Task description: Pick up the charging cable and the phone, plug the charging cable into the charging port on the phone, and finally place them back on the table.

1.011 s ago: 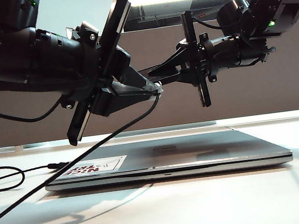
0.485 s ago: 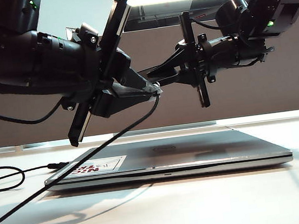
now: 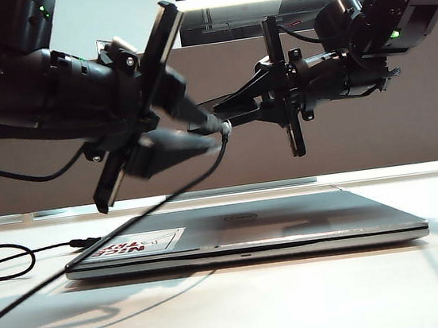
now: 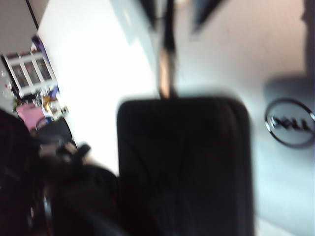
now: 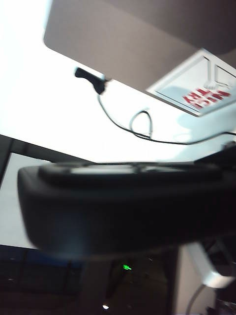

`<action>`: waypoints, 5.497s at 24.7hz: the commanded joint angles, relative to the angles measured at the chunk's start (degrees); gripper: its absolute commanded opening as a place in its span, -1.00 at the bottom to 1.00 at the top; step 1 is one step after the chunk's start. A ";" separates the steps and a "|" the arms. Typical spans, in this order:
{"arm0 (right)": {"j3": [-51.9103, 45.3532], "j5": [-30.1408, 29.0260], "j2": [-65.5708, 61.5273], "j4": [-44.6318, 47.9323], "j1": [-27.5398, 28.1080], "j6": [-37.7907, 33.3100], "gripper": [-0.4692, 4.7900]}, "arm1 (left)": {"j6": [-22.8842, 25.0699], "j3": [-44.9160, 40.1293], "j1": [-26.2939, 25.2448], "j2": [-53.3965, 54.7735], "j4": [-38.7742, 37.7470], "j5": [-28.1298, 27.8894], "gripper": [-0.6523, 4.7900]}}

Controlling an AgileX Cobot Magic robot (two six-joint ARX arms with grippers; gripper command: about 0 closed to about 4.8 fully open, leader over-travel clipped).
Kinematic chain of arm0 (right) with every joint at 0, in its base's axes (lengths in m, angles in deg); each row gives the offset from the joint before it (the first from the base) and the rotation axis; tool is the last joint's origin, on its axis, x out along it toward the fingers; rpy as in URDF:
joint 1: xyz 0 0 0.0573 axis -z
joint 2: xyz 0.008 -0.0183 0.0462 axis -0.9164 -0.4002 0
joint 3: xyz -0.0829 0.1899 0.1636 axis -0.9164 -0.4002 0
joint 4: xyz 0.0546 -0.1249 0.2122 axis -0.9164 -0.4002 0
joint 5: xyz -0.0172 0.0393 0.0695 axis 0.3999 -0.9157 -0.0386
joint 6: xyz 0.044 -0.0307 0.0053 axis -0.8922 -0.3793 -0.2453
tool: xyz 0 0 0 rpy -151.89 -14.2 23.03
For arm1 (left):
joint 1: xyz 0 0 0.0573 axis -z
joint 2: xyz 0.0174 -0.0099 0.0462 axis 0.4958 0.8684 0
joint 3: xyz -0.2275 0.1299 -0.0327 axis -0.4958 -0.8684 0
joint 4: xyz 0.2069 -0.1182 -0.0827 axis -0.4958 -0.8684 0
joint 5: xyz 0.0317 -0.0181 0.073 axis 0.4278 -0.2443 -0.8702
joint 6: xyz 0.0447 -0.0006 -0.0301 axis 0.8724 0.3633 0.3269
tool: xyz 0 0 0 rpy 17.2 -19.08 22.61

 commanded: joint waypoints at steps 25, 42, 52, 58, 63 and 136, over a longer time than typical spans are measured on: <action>-1.16 1.90 0.61 -0.85 2.40 2.51 -0.84 | 3.08 0.33 -0.13 -0.31 -0.07 -0.59 0.36; -1.14 0.15 3.34 -22.21 10.16 12.98 -0.84 | 13.94 0.35 -7.32 -5.99 -5.35 -0.59 -0.78; -1.14 5.95 5.97 -49.16 14.64 33.33 -0.84 | 14.45 0.35 -7.28 -6.01 -5.18 -0.59 -0.78; -1.16 14.64 5.92 -55.52 15.98 39.76 -0.84 | 14.45 0.35 -7.28 -6.01 -5.16 -0.59 -0.78; -1.18 15.08 5.90 -56.74 15.98 42.03 -0.84 | 14.45 0.35 -7.28 -6.01 -5.16 -0.59 -0.78; -1.29 50.49 36.65 -48.61 14.71 47.34 -0.83 | 40.28 4.81 -7.30 -23.39 -34.40 -0.61 -0.78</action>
